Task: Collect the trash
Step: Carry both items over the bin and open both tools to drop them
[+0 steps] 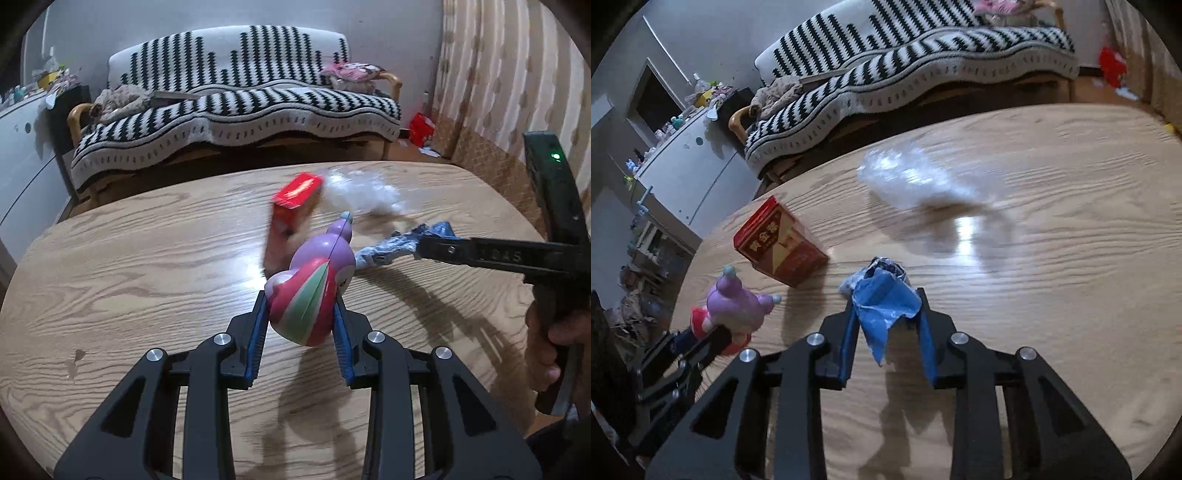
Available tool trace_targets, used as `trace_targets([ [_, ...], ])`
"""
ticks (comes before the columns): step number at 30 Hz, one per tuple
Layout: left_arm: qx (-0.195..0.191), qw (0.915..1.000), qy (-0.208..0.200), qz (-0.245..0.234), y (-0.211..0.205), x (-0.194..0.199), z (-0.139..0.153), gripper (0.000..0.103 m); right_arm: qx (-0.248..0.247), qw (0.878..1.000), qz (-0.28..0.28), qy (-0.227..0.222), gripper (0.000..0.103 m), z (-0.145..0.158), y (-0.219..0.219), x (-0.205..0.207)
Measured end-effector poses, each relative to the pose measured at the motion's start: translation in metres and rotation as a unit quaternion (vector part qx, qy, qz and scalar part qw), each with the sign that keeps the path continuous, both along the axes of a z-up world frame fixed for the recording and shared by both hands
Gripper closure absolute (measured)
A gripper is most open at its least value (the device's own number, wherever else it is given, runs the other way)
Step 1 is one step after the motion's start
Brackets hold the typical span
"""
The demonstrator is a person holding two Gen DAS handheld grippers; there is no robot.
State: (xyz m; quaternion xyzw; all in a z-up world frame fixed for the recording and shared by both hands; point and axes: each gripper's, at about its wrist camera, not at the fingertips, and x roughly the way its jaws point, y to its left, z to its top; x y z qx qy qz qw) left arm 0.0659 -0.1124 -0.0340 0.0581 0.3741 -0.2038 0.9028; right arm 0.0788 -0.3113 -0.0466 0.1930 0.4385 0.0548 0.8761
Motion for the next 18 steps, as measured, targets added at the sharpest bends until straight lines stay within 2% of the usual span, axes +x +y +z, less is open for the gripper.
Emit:
trace_targets([
  [4,-0.008,0.9997,-0.004,-0.024,-0.034,-0.009,0.008,0.071,-0.039,0.999,-0.017,0.000,0.074,0.015,-0.031,-0.036],
  [10,-0.017,0.9971,-0.007,-0.074,-0.106,-0.029,0.018,0.071,-0.083,0.995,-0.059,-0.010,0.074,0.036,-0.096,-0.104],
  [18,-0.027,0.9861,0.001,-0.164,-0.225,-0.076,0.023,0.071,-0.103,0.983,-0.150,-0.019,0.074,0.052,-0.196,-0.211],
])
